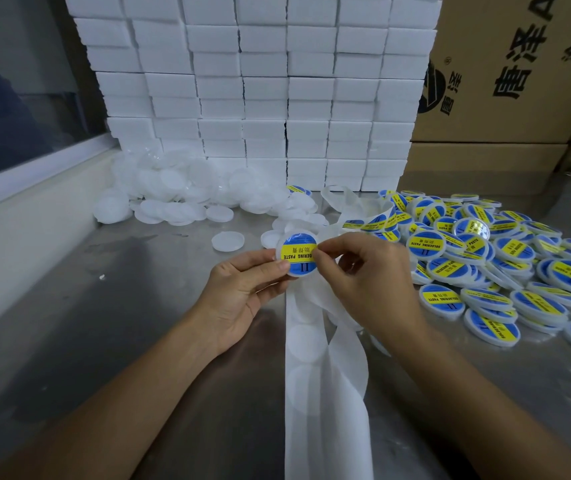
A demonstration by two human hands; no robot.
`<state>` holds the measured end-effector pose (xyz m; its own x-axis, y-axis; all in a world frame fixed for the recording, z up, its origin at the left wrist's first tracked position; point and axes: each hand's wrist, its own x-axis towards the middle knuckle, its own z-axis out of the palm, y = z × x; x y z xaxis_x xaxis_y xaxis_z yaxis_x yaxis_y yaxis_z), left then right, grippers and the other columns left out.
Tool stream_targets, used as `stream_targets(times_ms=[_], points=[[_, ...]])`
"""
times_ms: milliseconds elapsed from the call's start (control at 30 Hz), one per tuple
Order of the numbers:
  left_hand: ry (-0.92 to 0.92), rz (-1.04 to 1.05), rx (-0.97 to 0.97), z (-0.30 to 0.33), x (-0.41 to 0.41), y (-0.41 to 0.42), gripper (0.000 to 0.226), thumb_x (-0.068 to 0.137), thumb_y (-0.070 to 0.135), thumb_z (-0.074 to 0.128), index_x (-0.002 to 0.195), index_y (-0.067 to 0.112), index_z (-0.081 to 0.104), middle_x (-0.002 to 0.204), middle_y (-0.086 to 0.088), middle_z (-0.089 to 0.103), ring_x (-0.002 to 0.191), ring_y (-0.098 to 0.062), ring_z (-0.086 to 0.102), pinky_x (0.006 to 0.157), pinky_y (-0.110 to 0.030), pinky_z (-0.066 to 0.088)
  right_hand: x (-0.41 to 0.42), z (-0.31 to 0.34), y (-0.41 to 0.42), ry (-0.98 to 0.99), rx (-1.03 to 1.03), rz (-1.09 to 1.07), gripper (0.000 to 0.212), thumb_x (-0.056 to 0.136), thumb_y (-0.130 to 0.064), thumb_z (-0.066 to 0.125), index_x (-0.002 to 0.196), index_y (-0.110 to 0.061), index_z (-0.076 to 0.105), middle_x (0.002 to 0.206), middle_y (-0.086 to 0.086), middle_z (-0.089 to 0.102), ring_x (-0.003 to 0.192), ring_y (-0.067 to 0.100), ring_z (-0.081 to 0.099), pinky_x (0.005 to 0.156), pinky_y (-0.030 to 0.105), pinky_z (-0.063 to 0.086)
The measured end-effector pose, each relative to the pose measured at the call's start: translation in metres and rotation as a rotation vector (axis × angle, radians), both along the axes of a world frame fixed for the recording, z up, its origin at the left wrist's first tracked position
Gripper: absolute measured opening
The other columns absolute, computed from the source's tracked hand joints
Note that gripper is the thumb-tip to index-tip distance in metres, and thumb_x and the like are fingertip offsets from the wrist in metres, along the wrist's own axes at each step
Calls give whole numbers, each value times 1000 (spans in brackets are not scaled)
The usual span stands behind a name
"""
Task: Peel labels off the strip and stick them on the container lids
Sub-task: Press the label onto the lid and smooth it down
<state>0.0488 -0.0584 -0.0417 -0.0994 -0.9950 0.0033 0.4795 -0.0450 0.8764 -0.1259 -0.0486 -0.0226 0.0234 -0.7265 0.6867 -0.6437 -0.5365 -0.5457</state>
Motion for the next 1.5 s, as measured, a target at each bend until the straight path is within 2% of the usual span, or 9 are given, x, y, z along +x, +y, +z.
stream_targets(times_ms=[133,333,700,867,967,1133,1233,1300,1500], points=[[-10,-24,-5,-1,0,1,36,61,5,73,96,1,67,92,-13,75,82,-20,73,63,-23,56,3,-2,0,48,-72,-49,6,85,-20,73,88,-17,75,83,-6,70,61,11,58,60,40,53],[-25,-77,-41,1,1,2,36,65,8,73,100,6,69,95,-11,76,91,-20,73,65,-24,57,13,-3,4,58,-79,-3,34,82,-31,77,110,-13,71,104,-1,70,70,13,65,62,41,55],[-86,-216,-119,2,1,6,27,82,22,58,101,24,77,109,-5,74,100,-25,71,71,-25,57,18,0,3,-223,126,130,60,75,-22,83,129,-17,59,105,-9,66,72,4,63,67,13,52],[-114,-233,-148,1,1,7,27,83,21,57,103,21,76,108,-5,74,99,-26,71,72,-24,56,14,5,-1,-362,172,120,24,80,-19,79,102,-21,70,87,-6,72,70,15,68,68,35,58],[-137,-252,-172,1,0,8,28,83,21,57,102,26,77,107,-3,74,98,-24,72,76,-23,56,15,5,-2,-446,157,149,6,88,-13,71,90,-19,70,80,-4,73,69,13,70,63,31,58],[-158,-254,-179,0,-1,7,31,82,25,60,110,26,74,109,-7,74,97,-23,72,78,-24,54,12,-1,-4,-371,166,110,5,91,-18,67,95,-19,69,79,-13,69,59,6,65,60,25,54],[-160,-270,-182,0,1,6,34,82,27,61,115,29,72,110,-4,73,97,-22,72,78,-22,54,15,-5,0,-273,239,110,39,76,-39,78,109,-22,66,91,-15,69,57,2,60,61,17,50],[-164,-283,-188,-1,3,6,33,82,26,62,113,28,73,107,-3,74,94,-21,72,78,-22,55,18,-4,1,-312,299,129,50,68,-42,83,110,-19,67,91,-12,70,56,2,58,63,22,53],[-175,-287,-225,-6,2,4,28,83,16,61,107,18,75,101,-4,74,81,-15,69,80,-27,56,12,4,-4,-558,302,218,17,83,-16,75,82,-2,66,66,5,71,50,18,67,45,24,52]])
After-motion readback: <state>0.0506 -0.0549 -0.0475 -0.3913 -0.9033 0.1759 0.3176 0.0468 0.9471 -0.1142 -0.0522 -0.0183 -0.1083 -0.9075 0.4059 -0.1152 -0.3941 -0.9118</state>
